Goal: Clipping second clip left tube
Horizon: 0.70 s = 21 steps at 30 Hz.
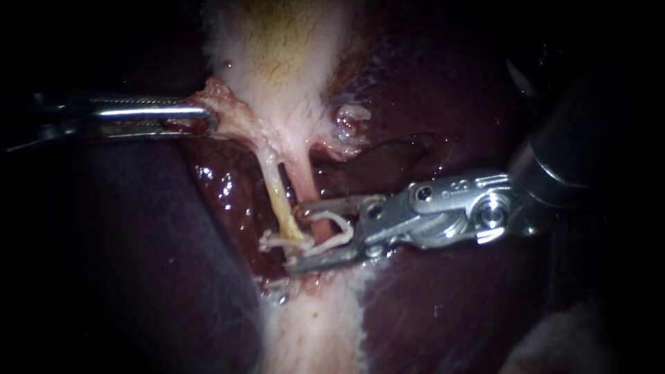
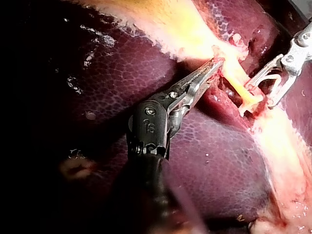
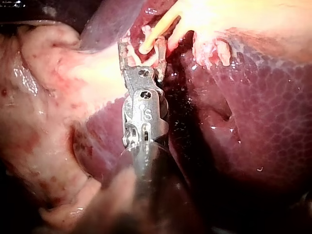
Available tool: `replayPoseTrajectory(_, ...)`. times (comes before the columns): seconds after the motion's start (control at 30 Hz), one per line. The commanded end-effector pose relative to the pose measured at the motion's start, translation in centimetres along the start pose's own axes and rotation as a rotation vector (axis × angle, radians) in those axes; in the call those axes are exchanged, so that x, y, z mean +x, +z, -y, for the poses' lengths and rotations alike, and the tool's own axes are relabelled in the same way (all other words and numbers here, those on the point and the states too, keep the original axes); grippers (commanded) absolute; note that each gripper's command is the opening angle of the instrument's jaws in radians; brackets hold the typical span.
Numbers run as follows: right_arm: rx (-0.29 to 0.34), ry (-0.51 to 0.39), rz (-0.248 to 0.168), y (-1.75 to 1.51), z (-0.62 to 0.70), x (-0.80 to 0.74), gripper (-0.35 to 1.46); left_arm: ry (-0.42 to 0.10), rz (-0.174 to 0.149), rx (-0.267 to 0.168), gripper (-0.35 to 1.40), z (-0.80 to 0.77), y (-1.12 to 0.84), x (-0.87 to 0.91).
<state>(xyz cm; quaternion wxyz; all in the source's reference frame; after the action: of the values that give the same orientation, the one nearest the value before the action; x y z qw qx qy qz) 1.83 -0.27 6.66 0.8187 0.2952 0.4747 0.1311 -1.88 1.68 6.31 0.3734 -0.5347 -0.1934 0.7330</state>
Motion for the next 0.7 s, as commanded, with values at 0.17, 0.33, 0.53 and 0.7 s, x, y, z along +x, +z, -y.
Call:
replayPoseTrajectory(0.17,-0.004,-0.002,0.0,0.01,-0.14,-0.08,0.49,0.0,0.0,0.0,-0.35,-0.01,0.0,0.0)
replayPoseTrajectory(0.33,-0.007,-0.001,0.0,0.03,-0.23,-0.1,0.49,0.0,0.0,0.002,-0.35,-0.02,0.01,0.0)
replayPoseTrajectory(0.53,0.022,0.011,-0.006,0.21,-0.26,-0.02,0.49,0.0,-0.001,0.002,-0.35,-0.02,0.02,0.0)
replayPoseTrajectory(0.7,0.042,0.016,-0.02,0.42,-0.23,0.01,0.49,0.0,-0.001,0.003,-0.35,-0.03,0.02,0.0)
